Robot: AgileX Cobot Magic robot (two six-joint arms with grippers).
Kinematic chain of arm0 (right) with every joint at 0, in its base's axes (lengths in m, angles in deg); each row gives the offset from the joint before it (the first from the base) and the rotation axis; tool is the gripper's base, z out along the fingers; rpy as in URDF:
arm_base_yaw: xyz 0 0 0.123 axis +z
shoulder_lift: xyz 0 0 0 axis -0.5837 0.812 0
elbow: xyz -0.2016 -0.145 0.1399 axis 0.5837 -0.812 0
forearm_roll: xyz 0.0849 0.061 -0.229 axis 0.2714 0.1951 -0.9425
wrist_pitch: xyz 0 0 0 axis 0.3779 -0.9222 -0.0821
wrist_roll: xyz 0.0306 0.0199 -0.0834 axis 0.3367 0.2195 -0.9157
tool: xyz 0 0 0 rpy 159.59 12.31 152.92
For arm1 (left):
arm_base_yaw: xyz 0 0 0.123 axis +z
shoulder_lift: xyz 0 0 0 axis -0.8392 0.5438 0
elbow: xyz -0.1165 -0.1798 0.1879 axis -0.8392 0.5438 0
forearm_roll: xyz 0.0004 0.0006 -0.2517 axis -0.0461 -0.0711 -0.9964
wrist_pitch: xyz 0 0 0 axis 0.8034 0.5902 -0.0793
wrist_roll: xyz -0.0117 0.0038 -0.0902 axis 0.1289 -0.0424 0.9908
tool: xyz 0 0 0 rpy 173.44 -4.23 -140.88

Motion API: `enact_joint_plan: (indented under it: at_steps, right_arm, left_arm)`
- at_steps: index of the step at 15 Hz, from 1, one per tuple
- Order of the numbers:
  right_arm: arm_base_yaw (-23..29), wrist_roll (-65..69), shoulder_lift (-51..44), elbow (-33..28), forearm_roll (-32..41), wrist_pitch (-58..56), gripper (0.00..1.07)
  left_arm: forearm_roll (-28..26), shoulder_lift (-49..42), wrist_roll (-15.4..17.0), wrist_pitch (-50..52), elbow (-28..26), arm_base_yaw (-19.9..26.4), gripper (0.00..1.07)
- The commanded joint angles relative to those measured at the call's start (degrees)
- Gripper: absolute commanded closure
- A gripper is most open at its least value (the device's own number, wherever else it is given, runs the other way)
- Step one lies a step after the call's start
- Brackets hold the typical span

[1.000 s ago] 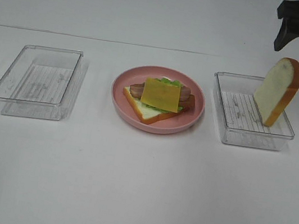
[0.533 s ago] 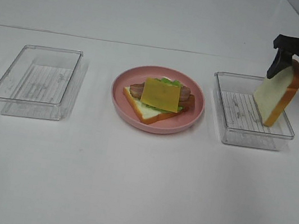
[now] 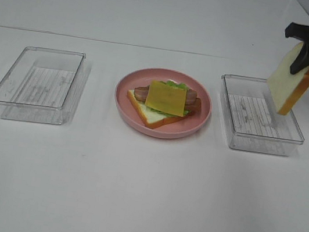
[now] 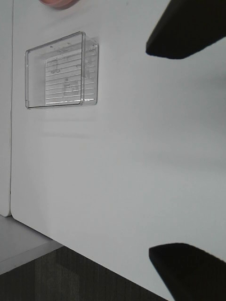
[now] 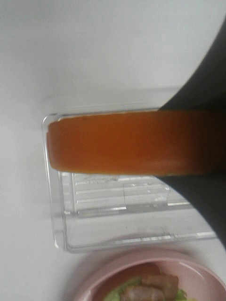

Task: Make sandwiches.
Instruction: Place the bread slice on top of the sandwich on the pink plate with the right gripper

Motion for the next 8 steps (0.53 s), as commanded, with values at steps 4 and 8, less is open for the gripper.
enact_joint_plan:
  at_steps: [4,8]
  right_arm:
    - [12.15,-2.18,-9.68,0.29,13.06,-1.72,1.07]
    - [19.02,-9.0,-5.73,-4.7,28.42,3.15,1.07]
  left_arm:
    - [-0.4,-0.86,0.11,0.17,0.17,0.0,0.06]
    - [-0.4,-0.86,0.11,0.17,0.17,0.0,0.06]
